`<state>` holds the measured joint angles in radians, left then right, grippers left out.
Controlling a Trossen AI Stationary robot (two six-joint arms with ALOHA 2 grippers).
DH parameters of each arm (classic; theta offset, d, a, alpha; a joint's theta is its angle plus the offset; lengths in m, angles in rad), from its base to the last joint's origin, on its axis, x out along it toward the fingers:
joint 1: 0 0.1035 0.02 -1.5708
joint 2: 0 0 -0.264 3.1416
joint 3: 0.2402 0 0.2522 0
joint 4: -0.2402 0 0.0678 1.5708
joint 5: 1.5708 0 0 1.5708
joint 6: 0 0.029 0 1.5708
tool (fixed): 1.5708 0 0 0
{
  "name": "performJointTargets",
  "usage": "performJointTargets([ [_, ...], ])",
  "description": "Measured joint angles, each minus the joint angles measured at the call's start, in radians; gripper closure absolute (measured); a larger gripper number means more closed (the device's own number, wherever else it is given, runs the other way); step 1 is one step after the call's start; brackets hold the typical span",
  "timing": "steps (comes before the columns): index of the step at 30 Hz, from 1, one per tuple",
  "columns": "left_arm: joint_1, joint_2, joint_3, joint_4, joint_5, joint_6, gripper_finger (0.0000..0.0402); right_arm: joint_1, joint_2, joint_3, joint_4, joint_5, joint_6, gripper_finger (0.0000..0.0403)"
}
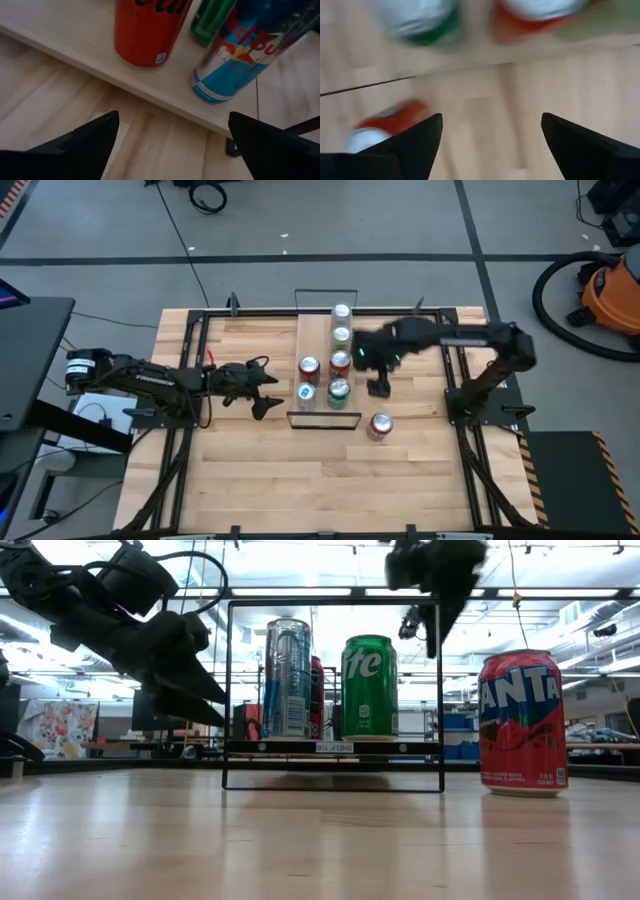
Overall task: Place canned beverage on shelf
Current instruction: Put the red soda can on the shelf
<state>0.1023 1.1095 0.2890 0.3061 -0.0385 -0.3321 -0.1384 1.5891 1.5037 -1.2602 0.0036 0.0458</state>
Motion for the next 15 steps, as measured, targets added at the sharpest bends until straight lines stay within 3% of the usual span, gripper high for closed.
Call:
performJointTargets([
  [6, -0.085, 0.000, 0.000, -0.088, -0.003, -0.118, 0.0013, 0.199, -0.127, -0.179, 0.075, 0.024, 0.197, 0.0053],
  [15, -0.352, 0.000, 0.000, -0.122, -0.015, -0.277, 0.0013, 0.526, -0.149, -0.250, 0.103, 0.153, 0.411, 0.0053],
])
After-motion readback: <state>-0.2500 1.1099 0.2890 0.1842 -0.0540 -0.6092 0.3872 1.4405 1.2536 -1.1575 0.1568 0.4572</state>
